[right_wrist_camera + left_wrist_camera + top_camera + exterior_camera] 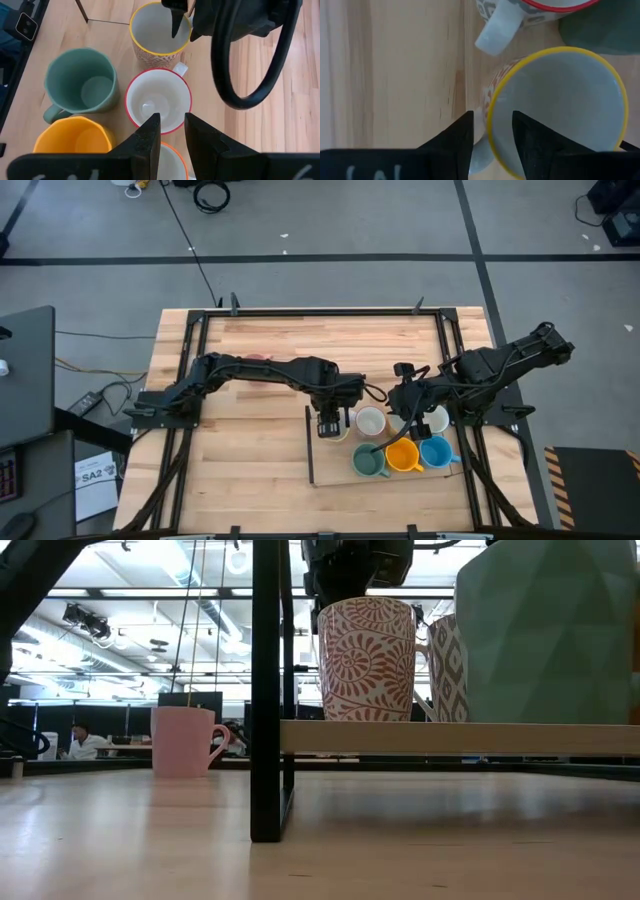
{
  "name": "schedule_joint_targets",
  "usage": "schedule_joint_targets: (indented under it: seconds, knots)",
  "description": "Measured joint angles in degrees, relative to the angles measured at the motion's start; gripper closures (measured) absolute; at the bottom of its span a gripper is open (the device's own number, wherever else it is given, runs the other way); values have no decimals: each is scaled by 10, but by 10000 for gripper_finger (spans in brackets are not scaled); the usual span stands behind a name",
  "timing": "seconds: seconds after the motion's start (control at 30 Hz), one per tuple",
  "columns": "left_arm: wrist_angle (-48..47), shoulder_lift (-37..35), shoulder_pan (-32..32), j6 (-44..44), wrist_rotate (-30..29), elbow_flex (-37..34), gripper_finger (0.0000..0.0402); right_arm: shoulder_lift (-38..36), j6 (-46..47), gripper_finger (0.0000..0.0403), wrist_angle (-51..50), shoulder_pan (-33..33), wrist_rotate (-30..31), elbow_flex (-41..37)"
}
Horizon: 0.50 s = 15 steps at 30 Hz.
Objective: Place coffee mugs
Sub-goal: Put the pink mug on the shelf
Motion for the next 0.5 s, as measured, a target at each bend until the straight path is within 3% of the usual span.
schedule_joint_targets:
  seconds: [0.2, 0.5]
  knots:
    - [-22, -1, -1, 8, 1, 33, 260, 0, 0, 309, 0, 0, 0, 0]
    - [-81, -14, 2, 47, -1, 140, 260, 0, 0, 309, 0, 0, 0, 0]
